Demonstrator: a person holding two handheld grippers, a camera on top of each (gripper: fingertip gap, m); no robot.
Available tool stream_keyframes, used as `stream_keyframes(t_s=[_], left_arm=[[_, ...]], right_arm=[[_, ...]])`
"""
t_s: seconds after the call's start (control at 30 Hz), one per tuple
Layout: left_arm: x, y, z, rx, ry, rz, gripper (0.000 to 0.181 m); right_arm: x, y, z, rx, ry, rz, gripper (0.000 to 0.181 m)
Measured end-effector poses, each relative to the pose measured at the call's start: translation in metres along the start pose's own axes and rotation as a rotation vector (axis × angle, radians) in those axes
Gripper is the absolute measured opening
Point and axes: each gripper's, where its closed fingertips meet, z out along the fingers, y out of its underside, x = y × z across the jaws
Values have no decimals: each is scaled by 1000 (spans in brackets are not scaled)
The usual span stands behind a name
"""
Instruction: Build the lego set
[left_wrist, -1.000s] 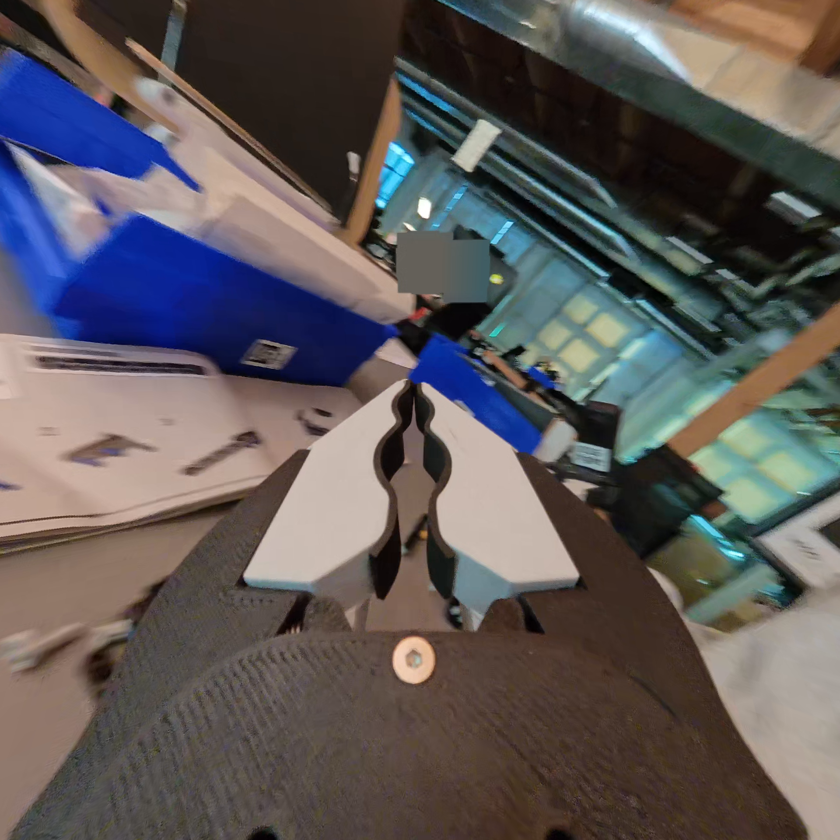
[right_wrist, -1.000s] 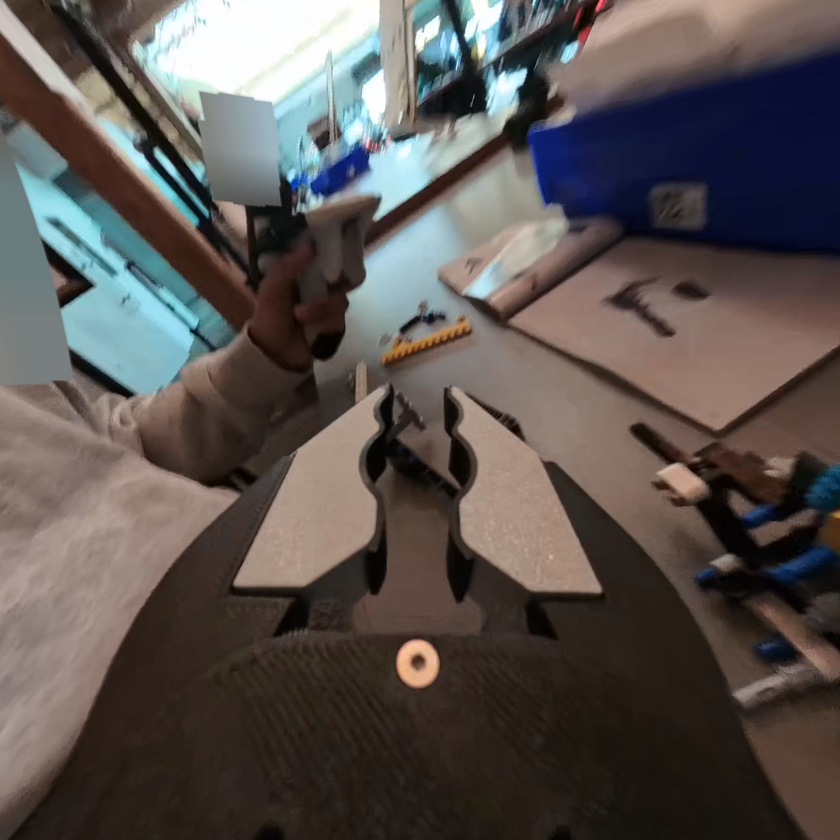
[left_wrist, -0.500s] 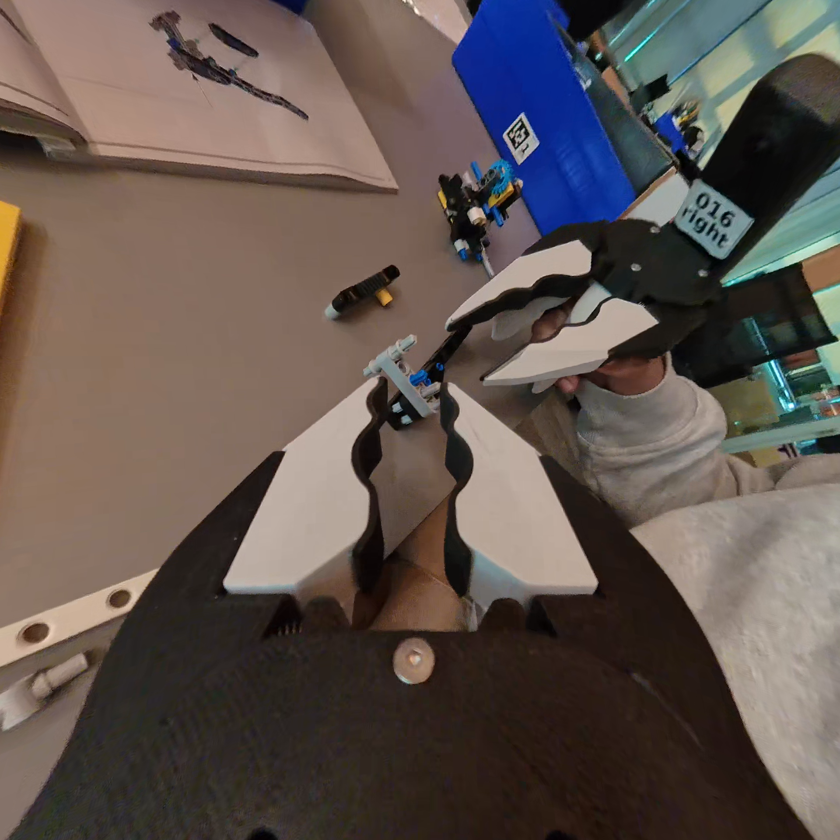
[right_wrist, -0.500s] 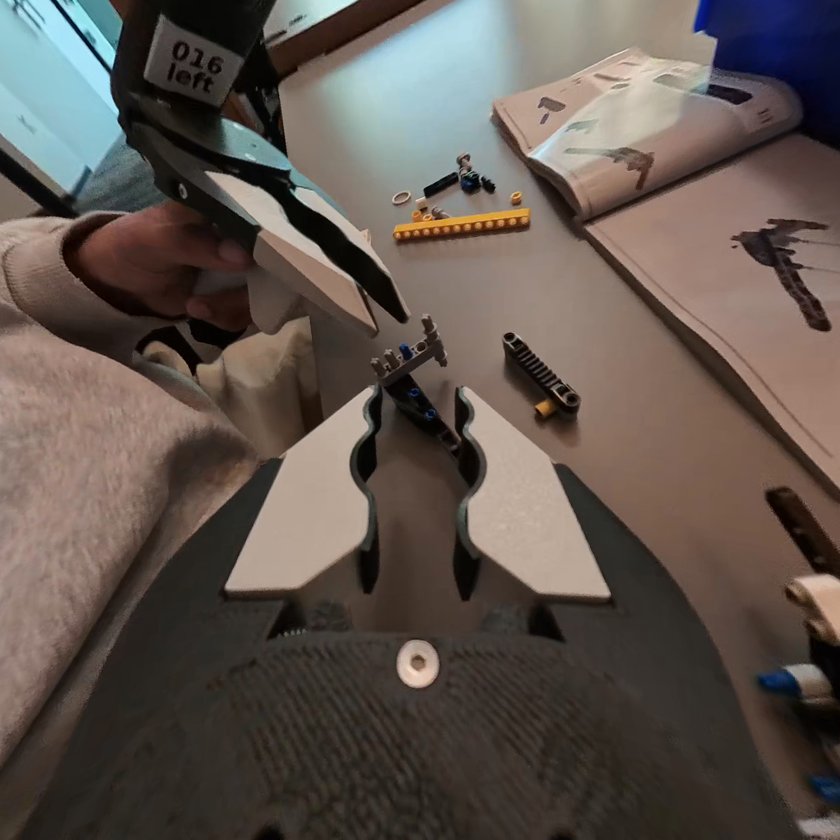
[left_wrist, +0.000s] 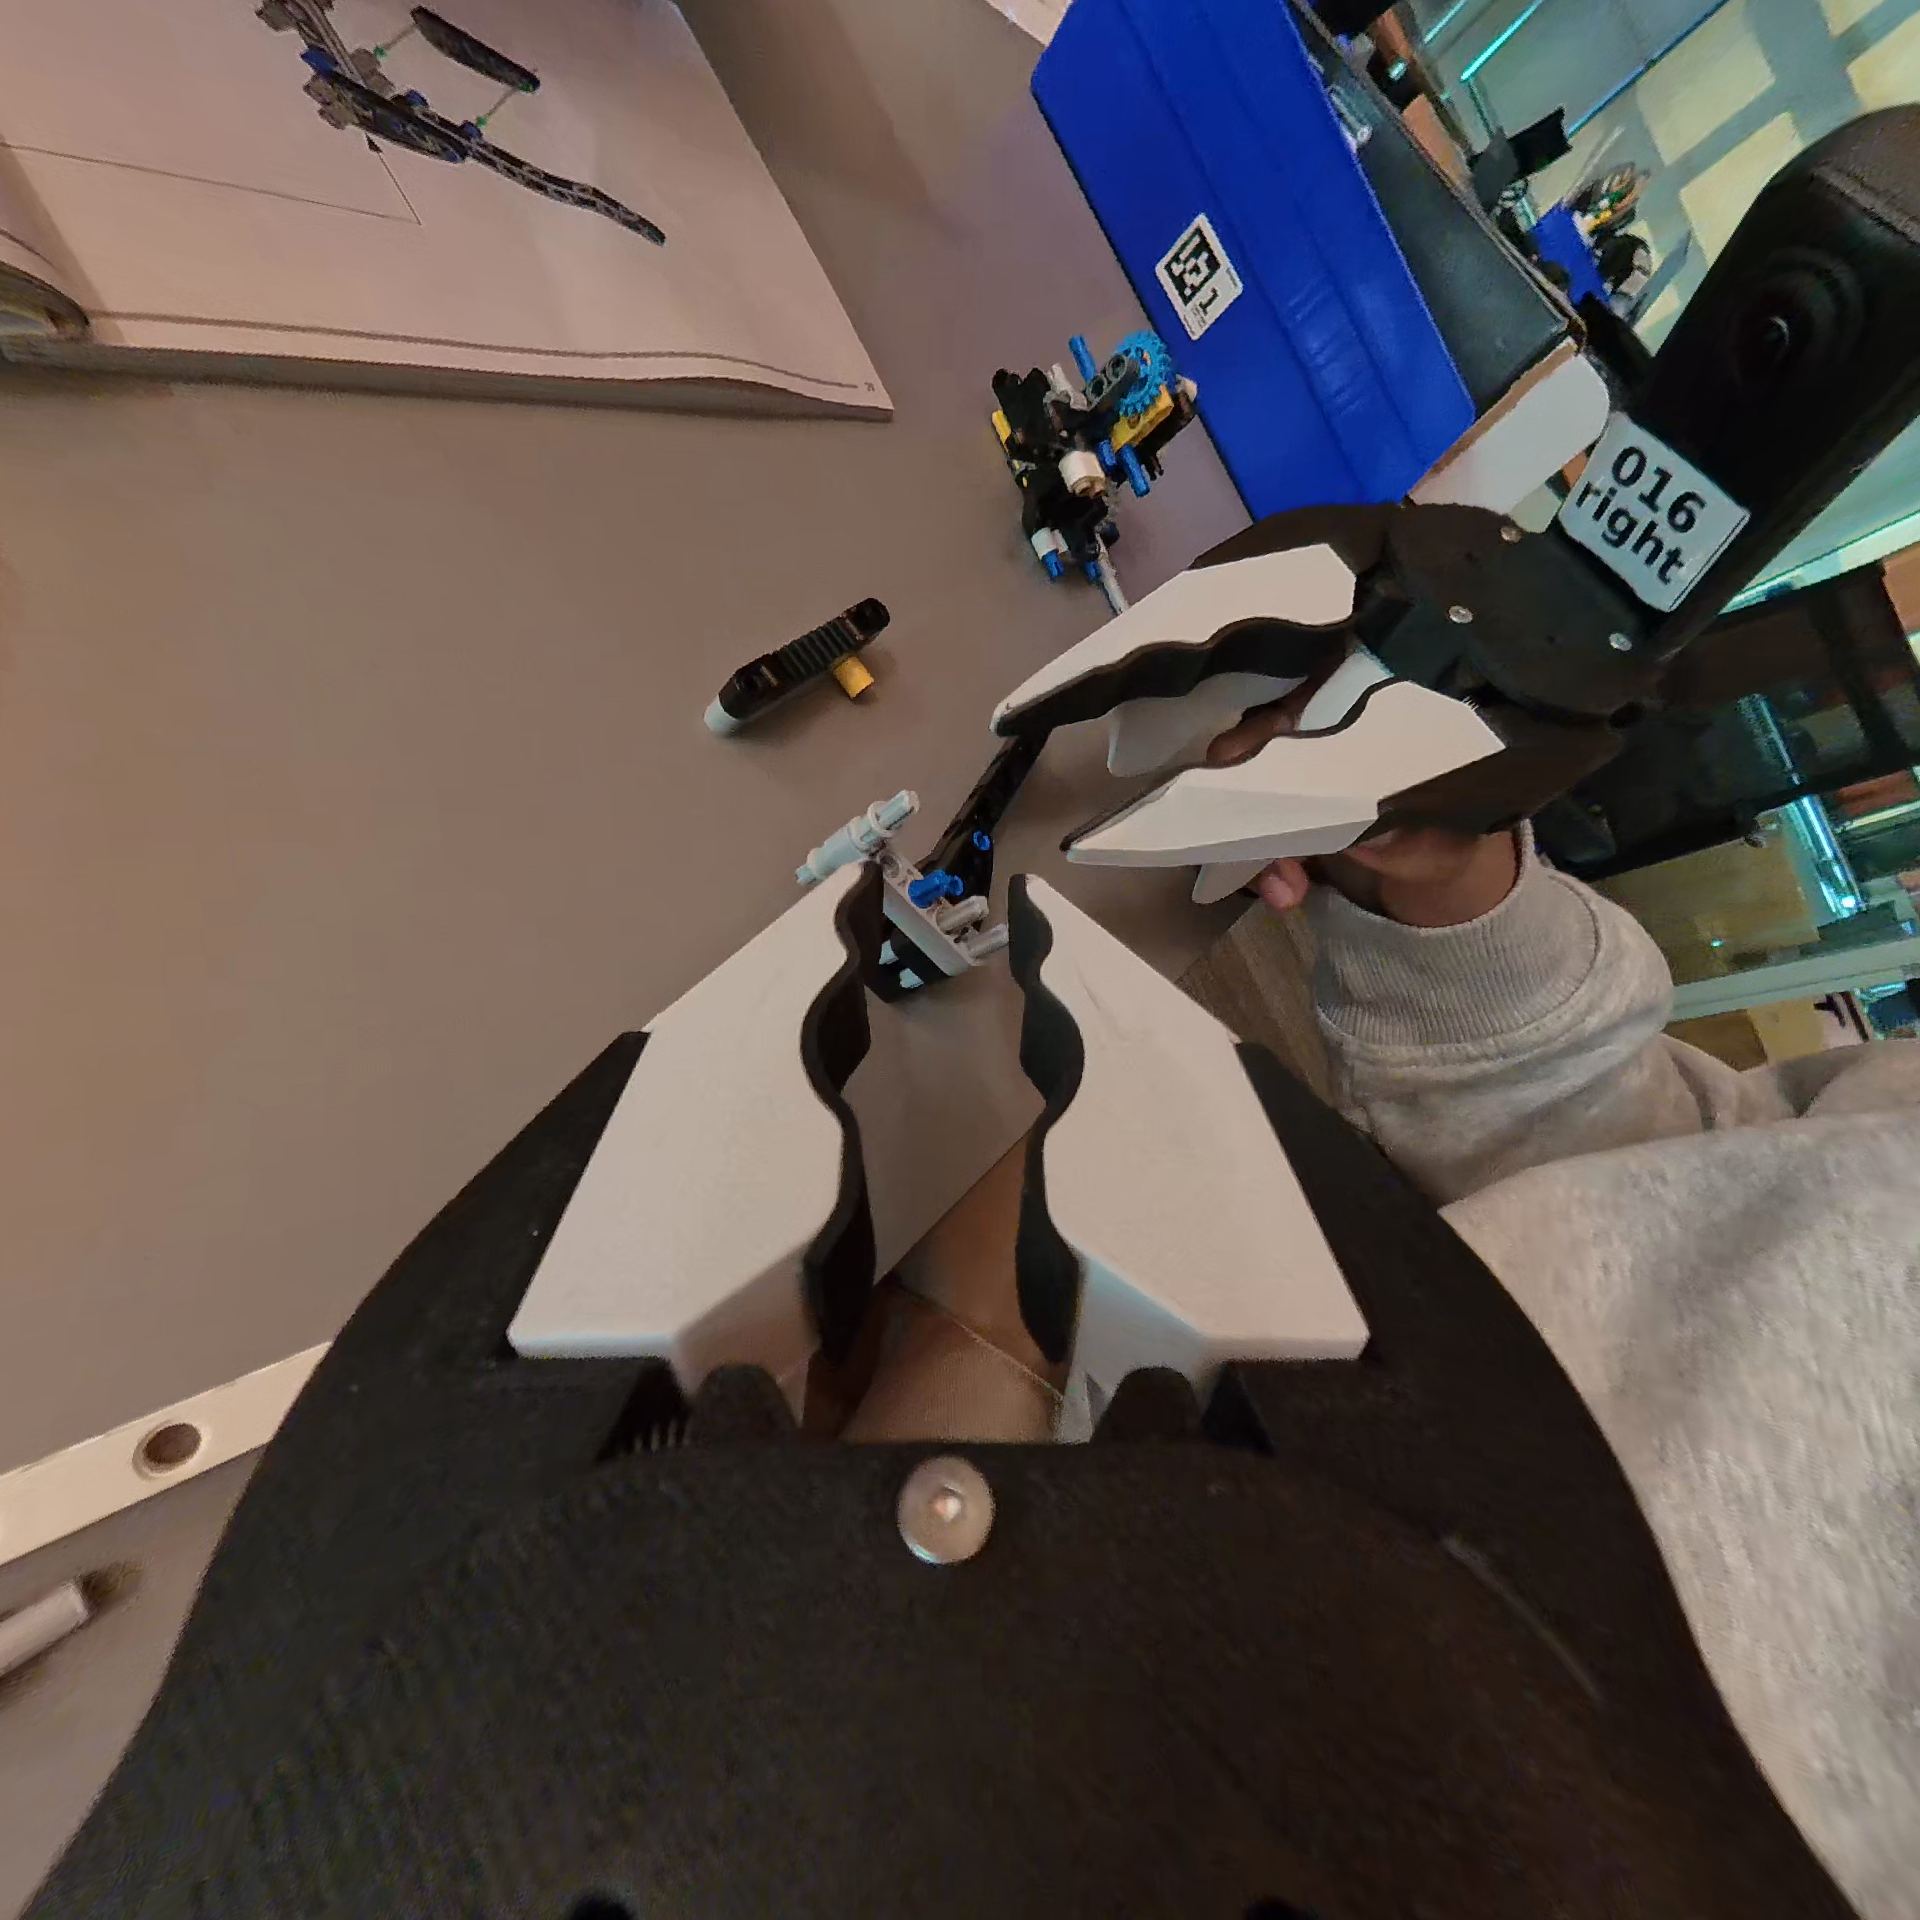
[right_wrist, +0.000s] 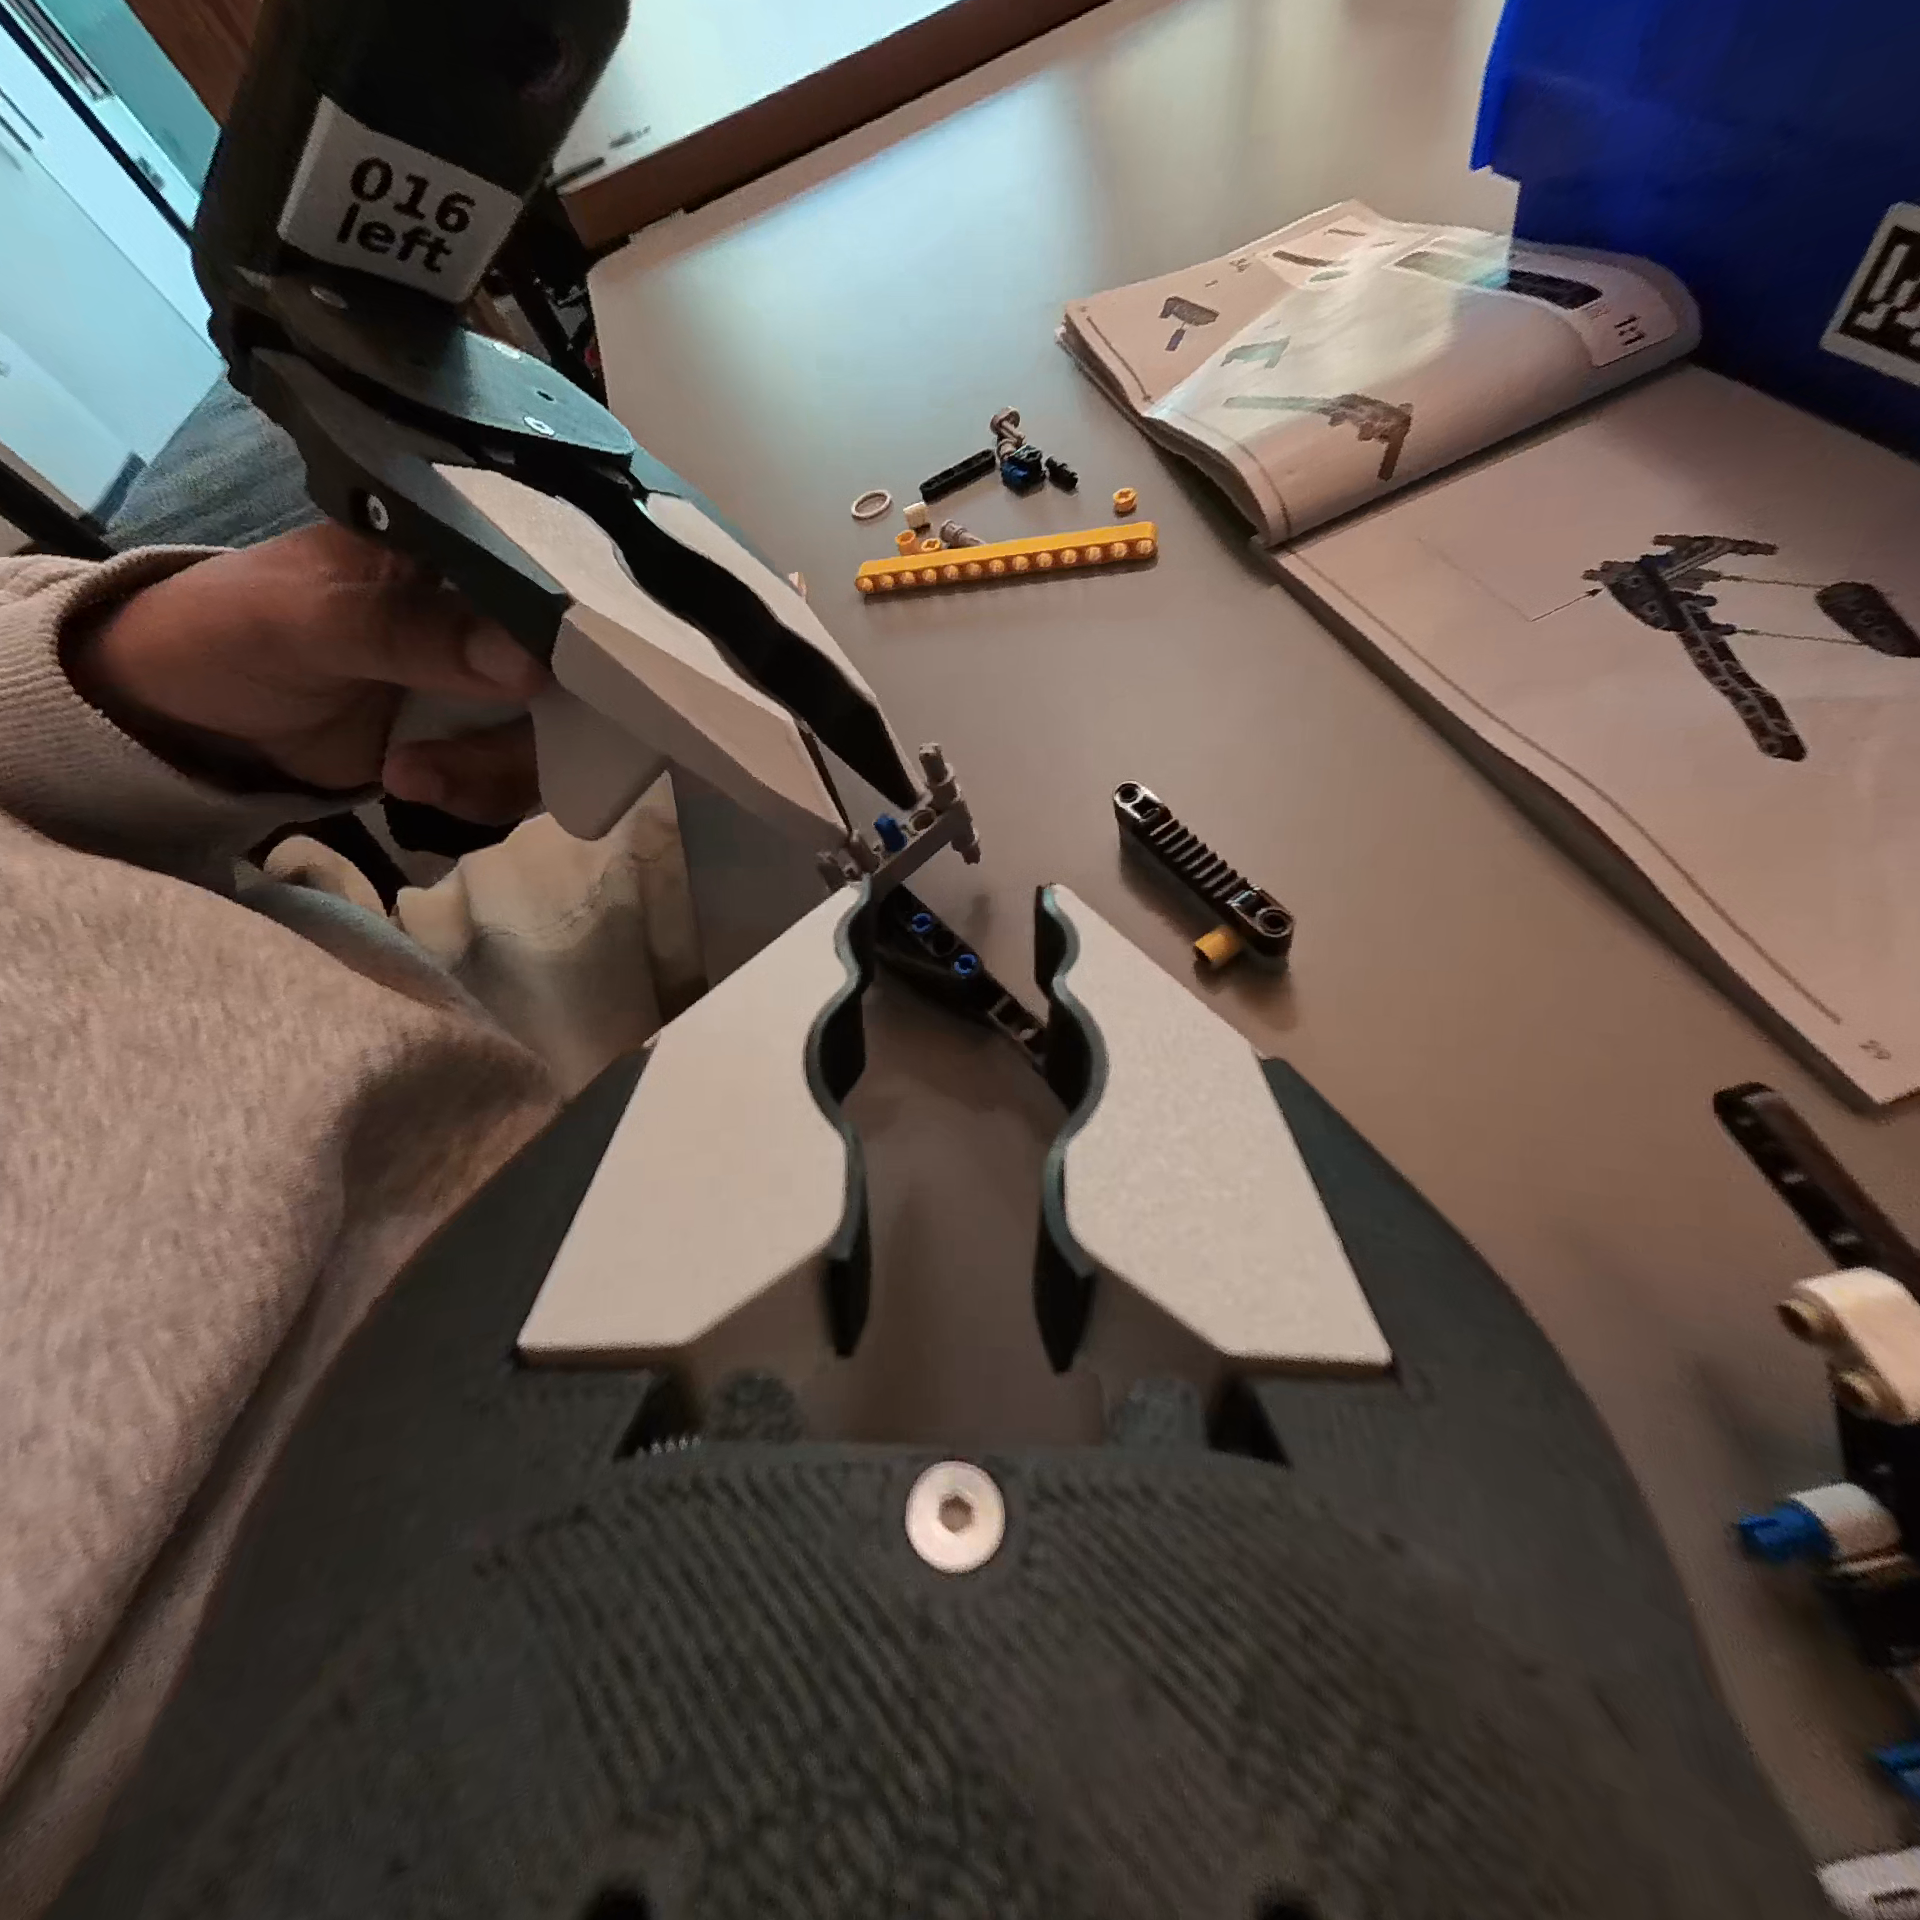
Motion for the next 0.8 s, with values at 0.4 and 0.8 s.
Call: stream_keyframes(t_s=[0.4, 0.8], left_arm=[[-31, -95, -7, 135, -177, 192, 57], [-90, -108, 116, -236, -521, 420, 96]], right_arm=[[23, -34, -27, 247, 78, 88, 27], [42, -45, -60, 380, 130, 129, 27]])
